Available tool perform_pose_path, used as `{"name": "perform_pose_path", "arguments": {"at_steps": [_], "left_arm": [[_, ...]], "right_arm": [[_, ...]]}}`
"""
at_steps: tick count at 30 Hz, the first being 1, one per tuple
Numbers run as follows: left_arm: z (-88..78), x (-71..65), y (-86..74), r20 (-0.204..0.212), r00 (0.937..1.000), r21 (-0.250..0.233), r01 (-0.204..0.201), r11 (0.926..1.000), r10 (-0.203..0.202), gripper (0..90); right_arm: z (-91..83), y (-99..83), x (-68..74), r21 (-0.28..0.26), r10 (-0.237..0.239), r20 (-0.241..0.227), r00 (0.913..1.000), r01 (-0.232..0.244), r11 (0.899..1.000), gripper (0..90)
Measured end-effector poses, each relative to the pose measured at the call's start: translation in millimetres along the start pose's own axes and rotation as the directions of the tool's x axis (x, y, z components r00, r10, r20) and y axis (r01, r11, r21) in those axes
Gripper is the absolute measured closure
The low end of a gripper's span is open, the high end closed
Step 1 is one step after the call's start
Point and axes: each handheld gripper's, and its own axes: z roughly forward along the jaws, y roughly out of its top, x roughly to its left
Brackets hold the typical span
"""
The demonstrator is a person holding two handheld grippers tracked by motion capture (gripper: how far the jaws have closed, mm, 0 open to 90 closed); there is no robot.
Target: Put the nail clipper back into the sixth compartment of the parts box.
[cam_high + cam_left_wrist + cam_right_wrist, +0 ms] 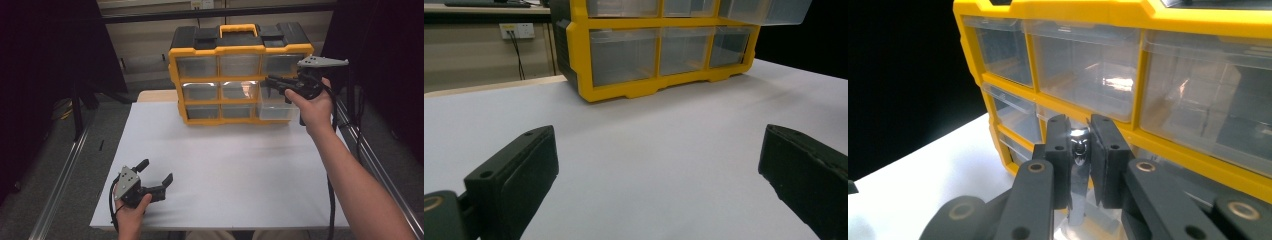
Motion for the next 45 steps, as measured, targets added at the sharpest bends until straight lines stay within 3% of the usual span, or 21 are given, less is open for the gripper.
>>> {"name": "perform_pose_path", "arguments": {"at_steps": [10, 26, 45], "left_arm": [[-0.1, 0.2, 0.0, -0.002, 1.0, 0.001, -0.002, 1.0, 0.002, 2.8], [-0.4, 0.5, 0.0, 0.0, 1.0, 0.0, -0.003, 1.0, 0.003, 2.8], [-0.6, 0.2, -0.3, 0.001, 1.0, 0.003, 0.005, 1.0, -0.005, 2.8]], "right_arm": [[0.5, -0.9, -4.8, 0.003, -0.004, 0.024, 0.9997, 0.004, 1.0, 80.0], [-4.7, -4.1, -24.8, 0.007, 0.017, 0.076, 0.997, -0.017, 1.0, 80.8], [-4.1, -9.1, -25.3, 0.016, 0.007, 0.078, 0.9969, -0.008, 1.0, 80.8]]}}
